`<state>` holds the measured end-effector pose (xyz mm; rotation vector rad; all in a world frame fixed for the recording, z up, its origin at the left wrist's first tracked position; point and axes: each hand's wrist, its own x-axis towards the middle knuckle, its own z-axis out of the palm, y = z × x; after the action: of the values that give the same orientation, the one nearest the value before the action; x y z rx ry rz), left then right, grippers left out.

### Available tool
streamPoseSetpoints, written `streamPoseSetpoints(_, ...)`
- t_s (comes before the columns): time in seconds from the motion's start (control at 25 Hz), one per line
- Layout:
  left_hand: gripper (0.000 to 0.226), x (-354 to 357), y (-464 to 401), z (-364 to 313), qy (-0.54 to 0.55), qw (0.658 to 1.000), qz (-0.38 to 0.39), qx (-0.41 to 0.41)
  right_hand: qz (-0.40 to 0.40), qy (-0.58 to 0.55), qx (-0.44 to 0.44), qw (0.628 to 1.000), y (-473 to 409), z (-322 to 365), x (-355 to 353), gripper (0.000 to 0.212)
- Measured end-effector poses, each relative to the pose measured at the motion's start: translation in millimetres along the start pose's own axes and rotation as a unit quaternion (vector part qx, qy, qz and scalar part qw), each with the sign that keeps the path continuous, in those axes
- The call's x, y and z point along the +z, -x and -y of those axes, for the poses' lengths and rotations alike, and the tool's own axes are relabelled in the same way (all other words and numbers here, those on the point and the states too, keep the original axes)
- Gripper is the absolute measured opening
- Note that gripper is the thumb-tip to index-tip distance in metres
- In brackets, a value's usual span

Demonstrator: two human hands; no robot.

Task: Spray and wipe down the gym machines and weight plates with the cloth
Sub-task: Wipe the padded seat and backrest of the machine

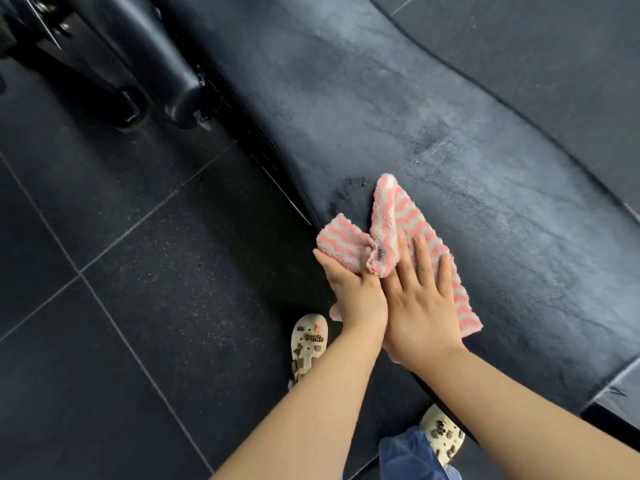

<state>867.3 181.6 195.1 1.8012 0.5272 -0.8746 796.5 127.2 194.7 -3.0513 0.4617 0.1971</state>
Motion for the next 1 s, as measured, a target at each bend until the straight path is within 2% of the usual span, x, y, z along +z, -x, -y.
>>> streamPoseSetpoints(0.08, 0.062, 5, -11, -9, 0.051, 0.996, -0.062, -0.043, 0.015, -0.002, 0.023, 1.000, -2, 5, 5, 0.067)
streamPoseSetpoints(0.16, 0.048, 5, -21, -22, 0.048, 0.990, -0.094, -0.090, 0.013, 0.000, 0.029, 0.999, -6, 6, 6, 0.067)
streamPoseSetpoints(0.32, 0.041, -7, -28, -46, 0.036, 0.994, -0.100, -0.041, -0.009, -0.005, 0.037, 0.999, -39, 12, 4, 0.060)
streamPoseSetpoints(0.52, 0.041, -24, -54, -78, 0.055, 0.995, -0.078, -0.003, -0.026, -0.016, 0.001, 1.000, -91, 15, -3, 0.060)
streamPoseSetpoints(0.76, 0.035, -40, -104, -123, 0.150, 0.987, -0.042, -0.042, -0.023, -0.006, -0.027, 0.999, -156, 26, -16, 0.064)
streamPoseSetpoints(0.88, 0.033, -43, -121, -138, 0.155, 0.983, -0.082, -0.045, -0.027, -0.012, -0.038, 0.999, -180, 28, -18, 0.064)
streamPoseSetpoints(1.0, 0.053, -48, -116, -144, 0.171, 0.975, -0.138, -0.041, -0.035, -0.020, -0.014, 0.999, -176, 29, -19, 0.064)
